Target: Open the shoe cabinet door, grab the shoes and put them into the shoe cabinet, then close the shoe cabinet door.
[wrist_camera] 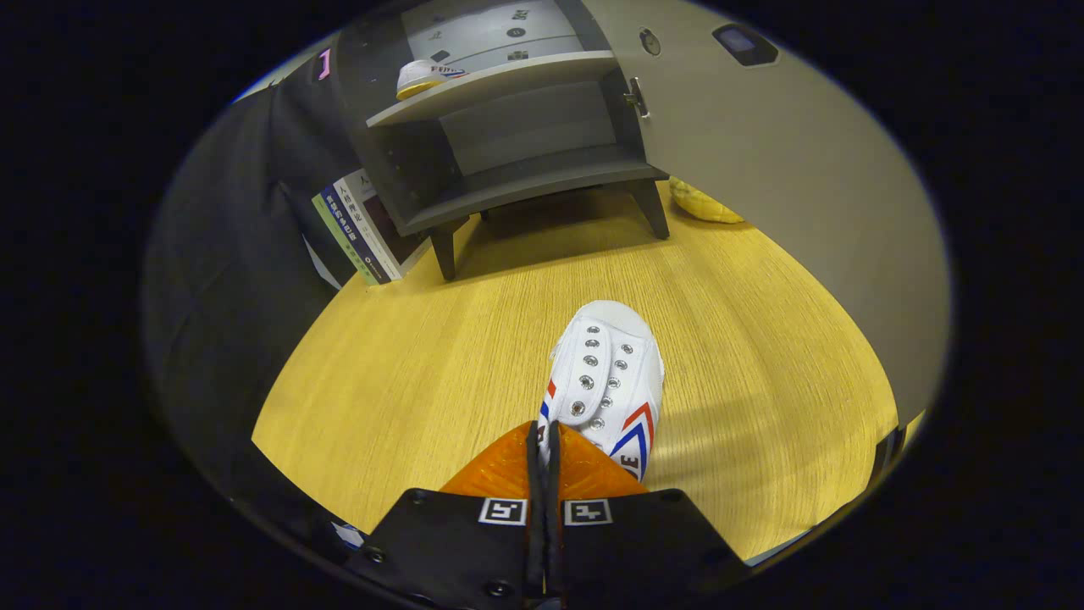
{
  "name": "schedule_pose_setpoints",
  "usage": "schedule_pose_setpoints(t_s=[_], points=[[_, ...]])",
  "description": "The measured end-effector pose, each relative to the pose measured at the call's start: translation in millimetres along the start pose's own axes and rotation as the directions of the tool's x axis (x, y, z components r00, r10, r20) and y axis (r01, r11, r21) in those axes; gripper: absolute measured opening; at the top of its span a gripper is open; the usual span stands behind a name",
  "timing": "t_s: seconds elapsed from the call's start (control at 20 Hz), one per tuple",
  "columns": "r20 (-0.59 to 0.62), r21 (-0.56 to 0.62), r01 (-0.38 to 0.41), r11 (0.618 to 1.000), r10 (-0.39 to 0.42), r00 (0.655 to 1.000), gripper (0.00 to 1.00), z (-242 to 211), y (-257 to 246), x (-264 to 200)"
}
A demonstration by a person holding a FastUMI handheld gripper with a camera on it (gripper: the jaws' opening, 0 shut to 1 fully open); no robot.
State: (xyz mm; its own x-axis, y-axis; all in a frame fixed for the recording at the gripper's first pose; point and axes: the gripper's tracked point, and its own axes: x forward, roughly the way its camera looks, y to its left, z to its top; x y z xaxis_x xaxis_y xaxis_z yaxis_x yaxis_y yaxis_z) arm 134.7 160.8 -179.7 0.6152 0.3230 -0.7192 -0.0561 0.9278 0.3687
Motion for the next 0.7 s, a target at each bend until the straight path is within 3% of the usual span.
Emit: schedule_pose_setpoints(t_s=[0.25, 0.7], points=[[0.047, 0.097, -0.103, 0.99, 0.099, 0.994, 0.02, 23, 31, -4], [0.211, 0.013, -0.247, 0.969, 0.239, 0.948, 0.02, 120, 95, -29]])
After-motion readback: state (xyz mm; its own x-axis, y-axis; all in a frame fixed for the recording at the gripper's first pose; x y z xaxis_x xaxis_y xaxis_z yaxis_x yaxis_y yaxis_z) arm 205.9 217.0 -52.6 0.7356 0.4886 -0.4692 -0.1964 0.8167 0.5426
